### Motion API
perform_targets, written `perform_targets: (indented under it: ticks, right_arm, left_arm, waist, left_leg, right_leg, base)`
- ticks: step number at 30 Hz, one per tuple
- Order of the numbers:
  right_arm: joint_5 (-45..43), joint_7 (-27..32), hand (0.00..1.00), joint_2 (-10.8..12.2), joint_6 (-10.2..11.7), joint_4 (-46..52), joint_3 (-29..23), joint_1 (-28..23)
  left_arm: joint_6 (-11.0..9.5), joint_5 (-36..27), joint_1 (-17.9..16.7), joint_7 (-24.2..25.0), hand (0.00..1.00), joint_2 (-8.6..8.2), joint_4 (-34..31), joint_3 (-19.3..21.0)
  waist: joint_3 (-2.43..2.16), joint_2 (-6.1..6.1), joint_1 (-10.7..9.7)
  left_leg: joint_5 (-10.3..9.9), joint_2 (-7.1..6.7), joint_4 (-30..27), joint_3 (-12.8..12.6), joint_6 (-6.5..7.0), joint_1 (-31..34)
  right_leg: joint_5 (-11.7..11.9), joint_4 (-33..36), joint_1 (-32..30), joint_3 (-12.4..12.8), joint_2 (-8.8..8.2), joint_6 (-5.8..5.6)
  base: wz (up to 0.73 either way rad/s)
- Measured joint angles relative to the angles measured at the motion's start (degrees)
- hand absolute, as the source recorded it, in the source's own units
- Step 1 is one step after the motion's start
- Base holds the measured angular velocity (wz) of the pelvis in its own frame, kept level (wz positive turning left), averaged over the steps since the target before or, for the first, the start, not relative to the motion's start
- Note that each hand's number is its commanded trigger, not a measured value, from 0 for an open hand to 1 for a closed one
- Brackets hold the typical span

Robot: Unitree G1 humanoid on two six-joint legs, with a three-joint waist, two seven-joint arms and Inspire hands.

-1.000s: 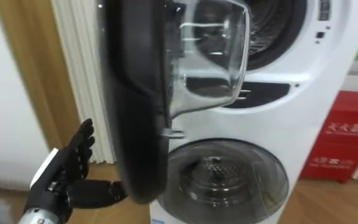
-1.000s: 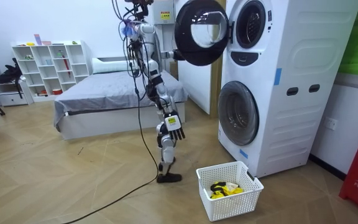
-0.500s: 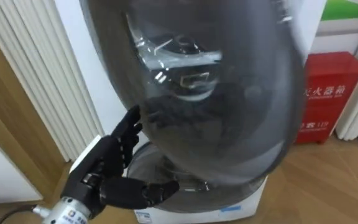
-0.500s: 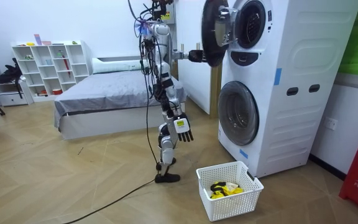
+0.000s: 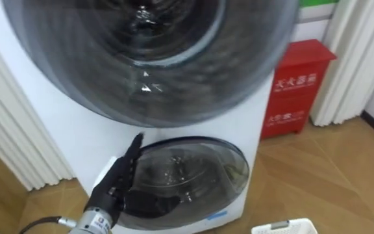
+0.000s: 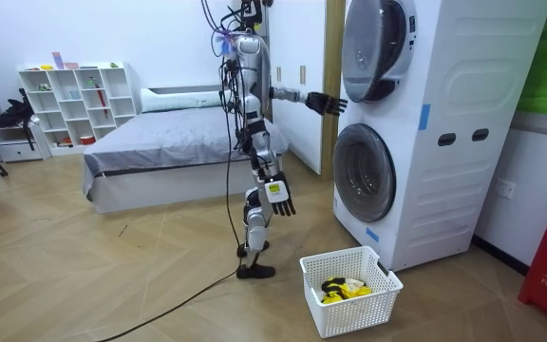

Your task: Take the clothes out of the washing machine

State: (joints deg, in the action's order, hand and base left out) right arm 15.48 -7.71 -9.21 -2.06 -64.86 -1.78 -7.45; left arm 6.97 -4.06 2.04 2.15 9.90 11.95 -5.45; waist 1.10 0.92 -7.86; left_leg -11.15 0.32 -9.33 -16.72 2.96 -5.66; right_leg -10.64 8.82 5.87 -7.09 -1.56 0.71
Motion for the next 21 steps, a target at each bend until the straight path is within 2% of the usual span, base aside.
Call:
perform_targets:
  ticks: [1,3,4,6,7,9,12,14,16,17,18,21]
  right_arm:
    - [0.0,0.0,0.00,0.1,0.2,0.3,0.0,-0.3]
    - [0.3,0.0,0.00,0.5,0.5,0.0,-0.5,-0.8]
    - [0.5,0.0,0.00,0.6,0.6,0.0,-0.7,-0.9]
    - [1.3,0.0,0.00,1.2,1.0,0.7,-1.3,-2.3]
    - [1.7,0.0,0.00,1.3,1.2,0.7,-1.6,-2.6]
    - [3.0,0.1,0.00,1.6,1.6,0.5,-3.0,-3.6]
    - [3.5,0.0,0.00,1.9,1.7,0.5,-4.0,-4.0]
    - [4.2,0.0,0.00,1.9,2.0,0.2,-4.0,-4.9]
    - [5.7,-0.1,0.00,1.9,2.0,-0.4,-4.0,-5.2]
    - [6.0,-0.1,0.00,1.9,2.0,-1.1,-4.1,-5.3]
    - [6.4,0.0,0.00,1.9,2.0,-2.1,-4.0,-5.3]
    - [6.8,0.0,0.00,1.9,1.9,-3.1,-4.0,-5.1]
  left_arm:
    - [0.0,0.0,0.6,-1.2,0.00,-0.02,2.0,0.0]
    - [-1.3,0.0,2.1,-5.3,0.00,-0.21,9.9,0.6]
    - [-1.5,-0.1,2.2,-6.0,0.00,-0.21,11.7,1.0]
    - [-2.3,-0.2,2.1,-8.5,0.00,-0.21,18.6,2.4]
    - [-2.4,-0.3,1.9,-9.0,0.00,-0.20,19.9,2.4]
    - [-4.5,-0.4,-0.4,-10.5,0.00,-0.31,25.0,2.5]
    - [-6.1,1.2,-3.2,-10.8,0.00,-0.55,32.6,3.5]
    - [-7.6,4.1,-8.4,-11.9,0.00,-0.61,39.6,5.4]
    - [-7.6,4.8,-11.9,-13.5,0.00,-0.61,44.7,8.0]
    - [-7.7,4.7,-14.3,-14.9,0.00,-0.57,47.3,10.1]
    - [-7.7,4.7,-15.9,-16.4,0.00,-0.36,50.3,11.5]
    - [-7.1,4.9,-19.5,-19.0,0.00,-0.41,54.8,12.1]
  waist:
    - [-0.09,-0.17,0.0]
    - [-0.26,-0.62,-0.1]
    - [-0.33,-0.75,0.0]
    - [-0.75,-0.99,0.1]
    - [-0.78,-0.99,0.2]
    - [-0.94,-0.81,0.2]
    - [-1.05,-0.76,0.5]
    - [-1.18,-0.65,1.3]
    - [-1.26,-0.64,2.4]
    - [-1.23,-1.20,2.6]
    - [-1.25,-1.43,3.6]
    - [-1.25,-1.86,5.2]
  left_leg:
    - [0.0,0.00,0.0,0.0,-0.06,-0.1]
    - [-0.4,0.16,0.0,-0.3,-0.59,-0.5]
    - [-0.5,0.21,0.0,-0.3,-0.72,-0.6]
    - [-0.9,0.32,0.1,-0.3,-0.99,-1.2]
    - [-1.0,0.36,0.1,-0.3,-1.01,-1.3]
    - [-1.1,0.37,0.9,-0.3,-0.98,-2.2]
    - [-1.2,0.46,1.2,-0.4,-1.11,-3.2]
    - [-2.0,0.96,1.2,-0.3,-1.58,-4.0]
    - [-2.3,1.18,1.2,-0.1,-1.80,-4.1]
    - [-2.3,1.16,1.2,0.5,-1.80,-4.0]
    - [-2.3,1.19,1.2,0.6,-1.83,-4.0]
    - [-2.4,1.15,1.2,0.7,-1.80,-4.2]
  right_leg:
    - [0.0,0.0,0.0,0.1,0.02,0.00]
    - [0.0,0.0,0.0,1.2,0.24,0.07]
    - [0.0,0.1,0.0,1.5,0.33,0.07]
    - [0.1,0.0,0.3,2.3,0.79,0.09]
    - [0.1,0.0,0.3,2.4,0.85,0.09]
    - [0.1,0.0,0.6,2.5,1.08,0.08]
    - [0.1,-0.1,1.5,2.4,1.29,0.08]
    - [0.1,-0.2,2.0,2.2,1.75,0.12]
    - [0.1,-0.2,1.9,1.3,1.88,0.27]
    - [0.1,-0.2,1.9,0.5,1.80,0.32]
    - [0.0,-0.2,1.9,0.6,1.86,0.38]
    - [0.0,-0.2,1.9,0.5,1.74,0.43]
  base:
    - [-0.18]
    - [-0.20]
    - [-0.29]
    - [-0.20]
    - [-0.12]
    - [-0.08]
    - [-0.08]
    - [-0.25]
    - [-0.10]
    - [0.10]
    - [0.09]
    - [0.00]
